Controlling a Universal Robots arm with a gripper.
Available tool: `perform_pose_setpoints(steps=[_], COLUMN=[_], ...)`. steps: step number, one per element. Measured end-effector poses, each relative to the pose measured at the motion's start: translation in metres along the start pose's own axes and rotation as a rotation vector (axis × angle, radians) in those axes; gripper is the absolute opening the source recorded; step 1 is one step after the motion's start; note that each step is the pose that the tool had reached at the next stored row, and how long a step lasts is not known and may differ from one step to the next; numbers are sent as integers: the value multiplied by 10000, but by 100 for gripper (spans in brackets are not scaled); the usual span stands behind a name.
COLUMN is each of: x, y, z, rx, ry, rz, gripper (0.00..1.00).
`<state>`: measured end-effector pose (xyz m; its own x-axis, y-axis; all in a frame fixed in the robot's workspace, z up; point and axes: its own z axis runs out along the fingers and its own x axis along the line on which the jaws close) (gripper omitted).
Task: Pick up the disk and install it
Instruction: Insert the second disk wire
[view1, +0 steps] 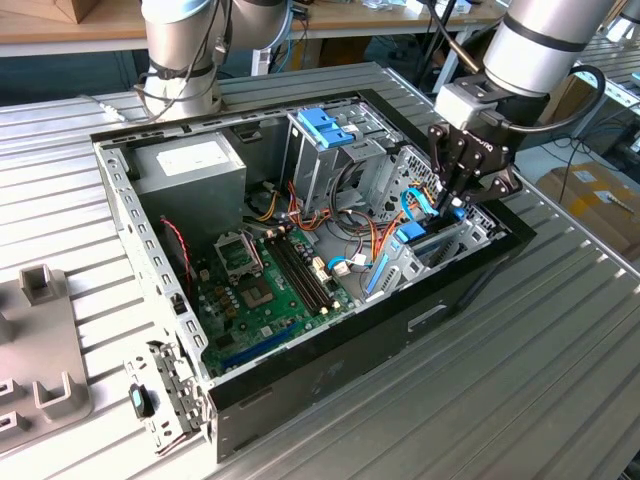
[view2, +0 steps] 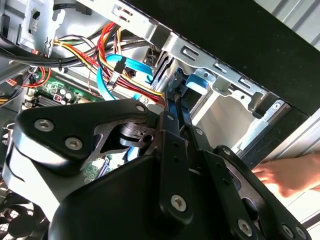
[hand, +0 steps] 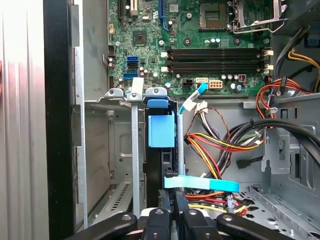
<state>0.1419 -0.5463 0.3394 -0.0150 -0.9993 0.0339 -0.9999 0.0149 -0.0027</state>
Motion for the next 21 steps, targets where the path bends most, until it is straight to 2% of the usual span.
perform_pose_setpoints(steps=[7,8,9,11,12,13,15,20,21], x=[0,-1,-1,0,0,0,1,9,10], y=[0,0,0,0,0,0,0,-1,-1], z=[6,14,17,8,10,9,-35,-265,-292], rx=[0,1,0,0,0,0,0,0,0], ry=[-1,-21,-23,-2,-4,-3,-2,-1,-4], rz=[0,0,0,0,0,0,0,0,0], gripper=[16,17,23,23,30,30,30,30,30])
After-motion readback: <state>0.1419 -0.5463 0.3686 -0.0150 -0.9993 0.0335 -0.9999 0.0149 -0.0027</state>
